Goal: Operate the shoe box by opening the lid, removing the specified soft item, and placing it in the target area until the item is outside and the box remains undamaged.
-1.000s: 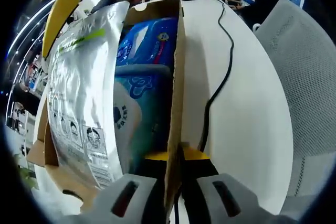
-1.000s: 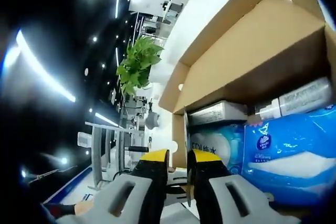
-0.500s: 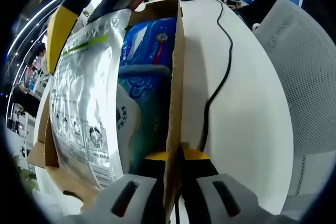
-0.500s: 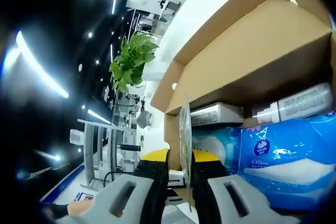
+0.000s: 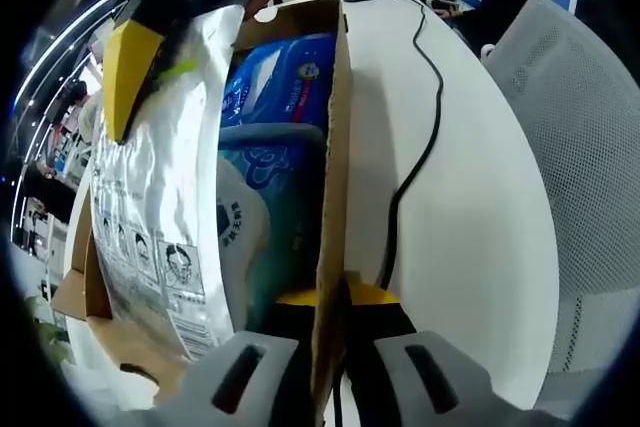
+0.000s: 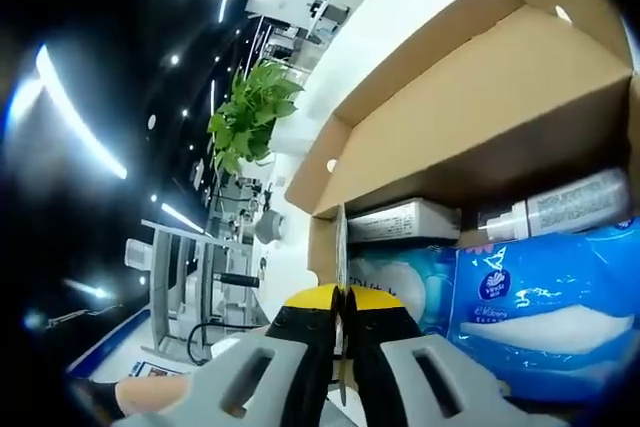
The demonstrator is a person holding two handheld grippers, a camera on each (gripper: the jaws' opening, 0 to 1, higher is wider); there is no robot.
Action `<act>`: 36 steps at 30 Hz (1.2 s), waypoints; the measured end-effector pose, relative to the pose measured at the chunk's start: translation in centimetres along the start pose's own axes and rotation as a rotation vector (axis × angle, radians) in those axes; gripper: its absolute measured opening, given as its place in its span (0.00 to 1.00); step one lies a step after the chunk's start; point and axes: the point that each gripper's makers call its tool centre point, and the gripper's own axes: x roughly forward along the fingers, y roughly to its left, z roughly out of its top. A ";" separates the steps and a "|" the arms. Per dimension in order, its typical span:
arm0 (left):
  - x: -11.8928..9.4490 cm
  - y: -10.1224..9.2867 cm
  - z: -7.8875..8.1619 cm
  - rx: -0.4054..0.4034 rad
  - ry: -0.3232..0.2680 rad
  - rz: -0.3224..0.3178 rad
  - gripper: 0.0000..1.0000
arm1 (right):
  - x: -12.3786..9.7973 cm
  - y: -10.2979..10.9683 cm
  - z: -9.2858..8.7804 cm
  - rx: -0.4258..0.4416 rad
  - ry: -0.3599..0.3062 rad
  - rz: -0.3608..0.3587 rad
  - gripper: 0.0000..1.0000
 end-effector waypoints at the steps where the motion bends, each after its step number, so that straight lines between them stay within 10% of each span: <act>1: 0.0 0.0 0.0 0.000 0.000 0.000 0.04 | 0.0 0.0 0.0 0.001 -0.002 0.004 0.00; 18: 0.0 -0.1 0.0 0.000 0.000 0.001 0.04 | -1.3 1.0 0.5 -0.006 -0.005 0.031 0.00; 36: 0.0 0.0 -0.1 -0.001 0.000 0.000 0.03 | -7.4 1.9 2.1 -0.062 -0.057 0.061 0.00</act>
